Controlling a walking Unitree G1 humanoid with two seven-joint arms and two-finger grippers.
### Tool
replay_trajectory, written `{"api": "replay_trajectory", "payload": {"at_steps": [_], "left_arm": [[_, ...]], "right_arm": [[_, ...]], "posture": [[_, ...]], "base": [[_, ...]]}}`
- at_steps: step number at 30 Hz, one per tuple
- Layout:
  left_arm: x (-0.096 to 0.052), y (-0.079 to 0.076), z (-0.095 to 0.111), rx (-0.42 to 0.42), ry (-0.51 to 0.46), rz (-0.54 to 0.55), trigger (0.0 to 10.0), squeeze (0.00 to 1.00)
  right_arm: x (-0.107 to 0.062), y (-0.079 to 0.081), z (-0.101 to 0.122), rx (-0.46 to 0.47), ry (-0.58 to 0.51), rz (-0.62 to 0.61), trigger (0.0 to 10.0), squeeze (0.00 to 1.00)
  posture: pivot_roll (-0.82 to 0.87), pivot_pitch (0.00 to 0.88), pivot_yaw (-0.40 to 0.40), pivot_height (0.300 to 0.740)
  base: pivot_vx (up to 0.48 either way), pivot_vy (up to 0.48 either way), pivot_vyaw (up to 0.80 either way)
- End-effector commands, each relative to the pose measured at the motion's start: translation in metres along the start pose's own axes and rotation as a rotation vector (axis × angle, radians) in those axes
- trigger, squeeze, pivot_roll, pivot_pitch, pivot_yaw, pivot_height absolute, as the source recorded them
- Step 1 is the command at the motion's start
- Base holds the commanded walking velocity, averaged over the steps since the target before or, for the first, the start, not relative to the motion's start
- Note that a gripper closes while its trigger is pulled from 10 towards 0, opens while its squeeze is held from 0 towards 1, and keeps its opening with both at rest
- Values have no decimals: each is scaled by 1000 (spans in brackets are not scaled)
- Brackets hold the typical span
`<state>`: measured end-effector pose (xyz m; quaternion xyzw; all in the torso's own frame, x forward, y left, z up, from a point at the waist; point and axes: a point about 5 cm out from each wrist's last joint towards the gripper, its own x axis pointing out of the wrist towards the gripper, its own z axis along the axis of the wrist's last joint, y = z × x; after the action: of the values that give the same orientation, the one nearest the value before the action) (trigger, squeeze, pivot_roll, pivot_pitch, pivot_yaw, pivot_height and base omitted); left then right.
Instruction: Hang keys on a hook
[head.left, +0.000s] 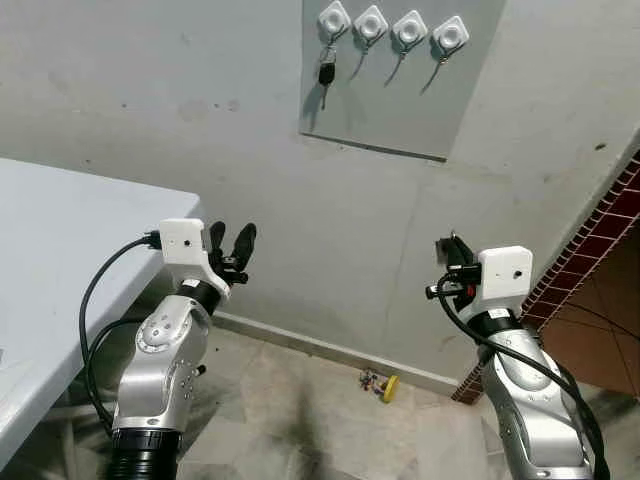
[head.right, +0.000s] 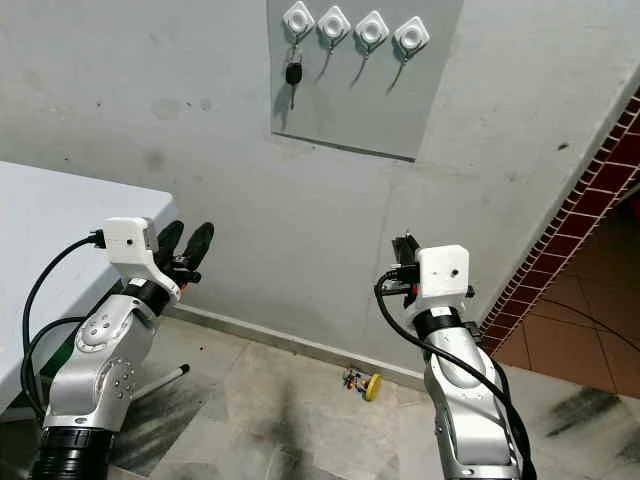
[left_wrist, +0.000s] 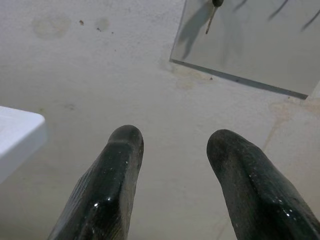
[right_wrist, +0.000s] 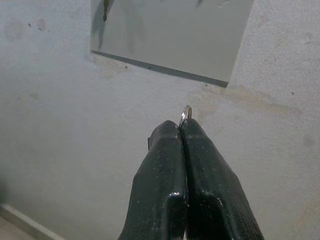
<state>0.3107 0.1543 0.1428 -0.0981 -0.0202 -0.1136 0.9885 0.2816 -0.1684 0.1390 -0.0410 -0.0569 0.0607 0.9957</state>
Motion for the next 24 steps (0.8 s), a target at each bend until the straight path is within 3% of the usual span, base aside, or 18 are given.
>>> {"api": "replay_trajectory", "payload": {"at_steps": [1, 5, 24], "left_arm": [[5, -3, 6, -11, -15, -15, 10000, 0], [6, -3, 5, -22, -10, -11, 10000, 0], [10, -6, 6, -1, -18, -32, 10000, 0]], "right_arm": [[1, 0, 7, -11, -21, 10, 10000, 0], [2, 0, 7, -12, -21, 16, 10000, 0], [4, 3, 7, -14, -26, 47, 10000, 0]], "posture": [[-137, 11, -45, 724], [-137, 3, -47, 724], [-135, 0, -54, 724]], "base": [[326, 0, 0], [342, 61, 0], [357, 308, 0]]}}
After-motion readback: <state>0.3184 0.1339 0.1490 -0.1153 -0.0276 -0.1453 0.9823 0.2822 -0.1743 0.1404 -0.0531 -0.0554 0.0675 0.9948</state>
